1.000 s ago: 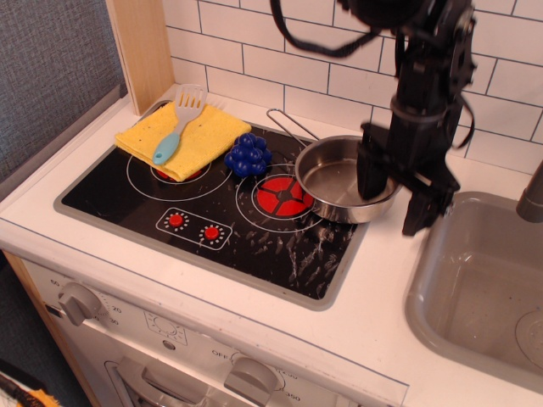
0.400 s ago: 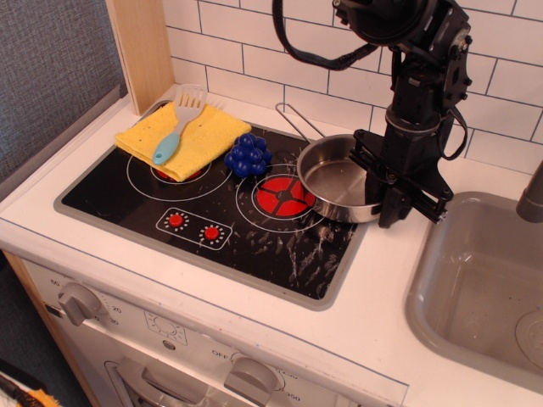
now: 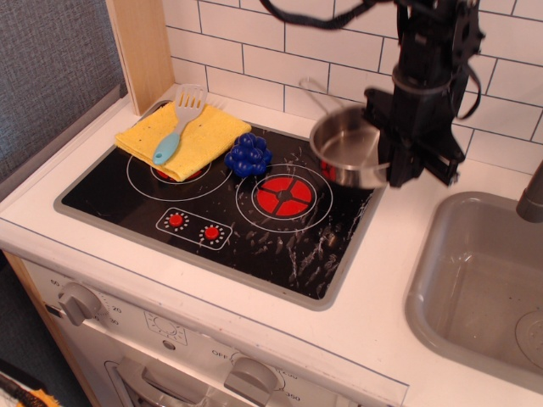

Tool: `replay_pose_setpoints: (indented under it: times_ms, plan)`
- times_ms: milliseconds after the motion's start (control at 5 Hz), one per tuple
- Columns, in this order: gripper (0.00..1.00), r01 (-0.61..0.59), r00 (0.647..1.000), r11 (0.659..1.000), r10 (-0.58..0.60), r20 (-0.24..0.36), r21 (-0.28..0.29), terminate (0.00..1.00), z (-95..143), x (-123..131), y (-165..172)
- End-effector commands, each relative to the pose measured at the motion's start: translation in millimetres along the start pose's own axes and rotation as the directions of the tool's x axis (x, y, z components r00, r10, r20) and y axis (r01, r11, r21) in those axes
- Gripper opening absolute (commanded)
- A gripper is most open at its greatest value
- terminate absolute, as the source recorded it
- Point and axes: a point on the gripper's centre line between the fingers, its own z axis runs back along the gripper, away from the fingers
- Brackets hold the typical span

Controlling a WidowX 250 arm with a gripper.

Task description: Move the pot to the front right corner of the stove

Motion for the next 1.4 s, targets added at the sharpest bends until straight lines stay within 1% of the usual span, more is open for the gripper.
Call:
replay_pose_setpoints:
  times_ms: [0,200,400,600,800,1000,1200]
  plan:
    - [0.00,-0.051,0.988,0.996,0.039,0.151,0.072,0.00,74.0,-12.0,-0.4]
    - [0.00,-0.145,0.987,0.987,0.138,0.085,0.074,0.00,80.7,-47.0,-21.7]
    - [0.00,-0.256,0.965,0.967,0.256,0.052,-0.010,0.00,72.6,-71.6,-45.8]
    - [0.00,-0.398,0.917,0.915,0.398,-0.016,-0.062,0.00,53.7,-82.1,-64.8]
    - [0.00,-0.518,0.855,0.853,0.514,-0.072,-0.059,0.00,29.6,-85.2,-64.7]
    - [0.00,-0.560,0.827,0.828,0.556,-0.081,-0.032,0.00,7.7,-88.2,-53.0]
    - [0.00,-0.575,0.816,0.818,0.572,-0.081,-0.010,0.00,-4.5,-84.8,-38.1]
